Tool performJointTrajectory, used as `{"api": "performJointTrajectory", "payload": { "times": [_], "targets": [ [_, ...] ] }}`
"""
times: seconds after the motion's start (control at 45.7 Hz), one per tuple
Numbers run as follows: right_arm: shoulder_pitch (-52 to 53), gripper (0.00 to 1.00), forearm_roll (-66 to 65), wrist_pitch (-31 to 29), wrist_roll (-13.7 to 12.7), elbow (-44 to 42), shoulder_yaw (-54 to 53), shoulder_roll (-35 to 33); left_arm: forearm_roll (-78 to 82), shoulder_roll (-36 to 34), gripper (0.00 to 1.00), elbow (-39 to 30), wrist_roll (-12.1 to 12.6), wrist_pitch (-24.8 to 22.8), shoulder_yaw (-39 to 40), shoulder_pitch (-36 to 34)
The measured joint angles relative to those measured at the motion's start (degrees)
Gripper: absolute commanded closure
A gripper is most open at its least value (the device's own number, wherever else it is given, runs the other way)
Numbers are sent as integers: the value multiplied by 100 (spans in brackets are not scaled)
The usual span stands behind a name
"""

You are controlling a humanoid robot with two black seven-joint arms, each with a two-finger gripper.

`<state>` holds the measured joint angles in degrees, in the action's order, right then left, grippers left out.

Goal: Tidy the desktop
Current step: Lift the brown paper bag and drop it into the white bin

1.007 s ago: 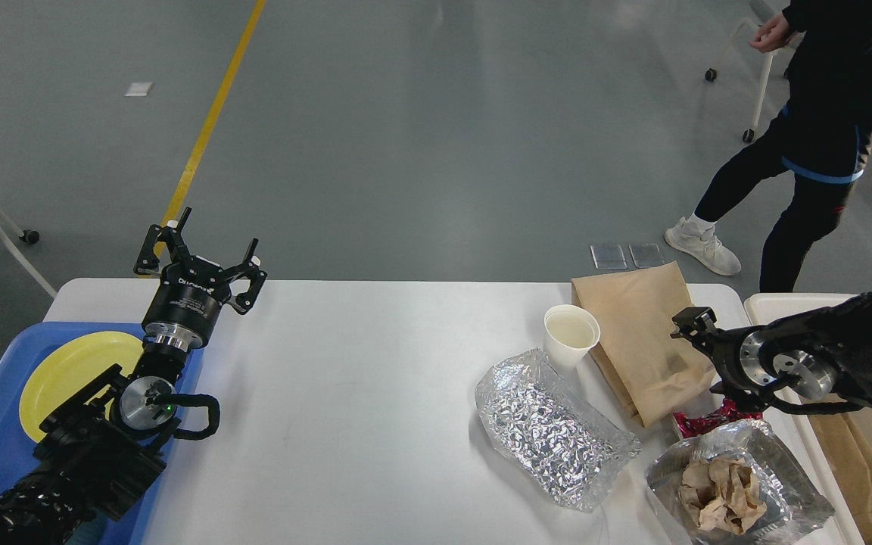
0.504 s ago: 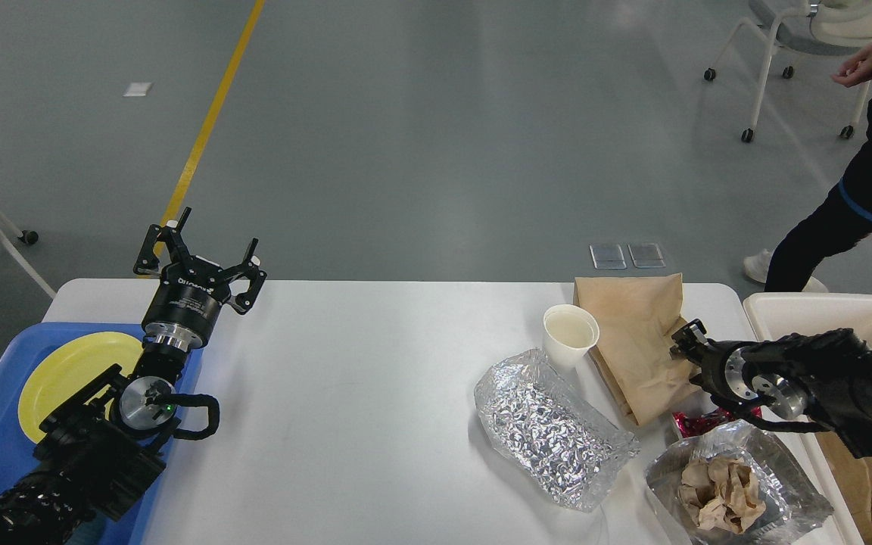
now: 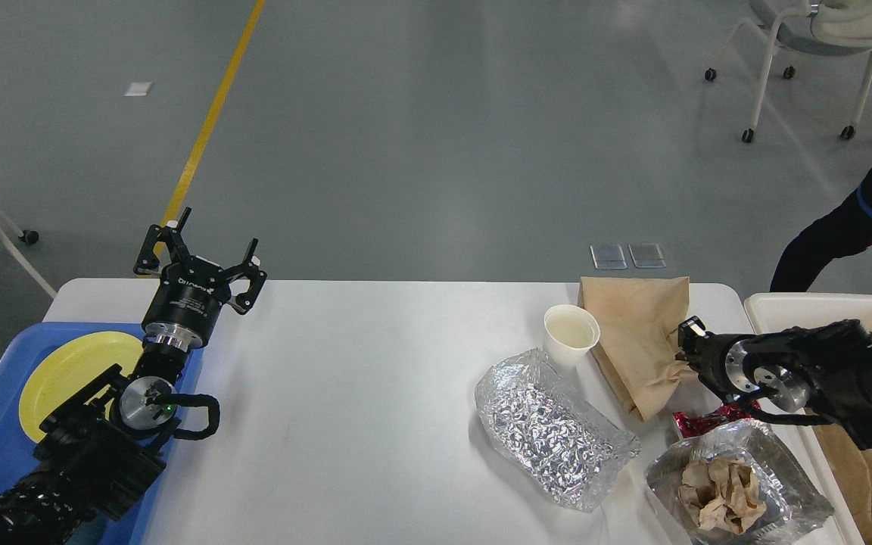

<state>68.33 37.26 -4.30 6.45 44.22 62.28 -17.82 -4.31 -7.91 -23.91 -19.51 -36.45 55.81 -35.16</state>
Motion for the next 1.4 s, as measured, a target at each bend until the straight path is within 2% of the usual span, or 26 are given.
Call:
{"api": "performJointTrajectory", "payload": {
  "times": [0.109,0.197,0.35,0.504,0.591,0.679,0.788,0.876,1.007,1.117,1.204,1.401],
  "targets": [
    [502,100,-287,-360,13,225,146,-288,0,0,3,0,0,0,0,0],
    [1153,100,-963,-987,42,418,324,-629,0,0,3,0,0,0,0,0],
    [2548,100,-2616,-2442,149,539,436,-1227,0,0,3,0,0,-2,0,0],
    [4144,100,-3799,-4096,425,765,421,-1463,0,0,3,0,0,-2,0,0],
    [5059,100,-4194,-4752,464,1346,408,-1460,0,0,3,-1,0,-2,0,1],
    [6068,100,-4532,-5005,455,2355,397,-1419,0,0,3,-1,0,-2,0,1],
    [7273,100,-4833,-5065,350,3985,390,-1212,0,0,3,-1,0,-2,0,1],
    [7822,100,-4891,-5006,286,4931,387,-993,0,0,3,-1,0,-2,0,1],
    [7757,100,-4928,-4319,241,5154,712,-802,0,0,3,-1,0,-2,0,1],
    [6960,100,-4952,-3444,200,4384,1558,-831,0,0,3,-1,0,-2,0,1],
    [5859,100,-4954,-2839,198,3230,2088,-1126,-2,-1,3,0,0,-2,0,1],
    [2626,100,-4841,-1906,196,-63,1825,-2047,-1,0,3,1,0,-2,1,1]
  ]
}}
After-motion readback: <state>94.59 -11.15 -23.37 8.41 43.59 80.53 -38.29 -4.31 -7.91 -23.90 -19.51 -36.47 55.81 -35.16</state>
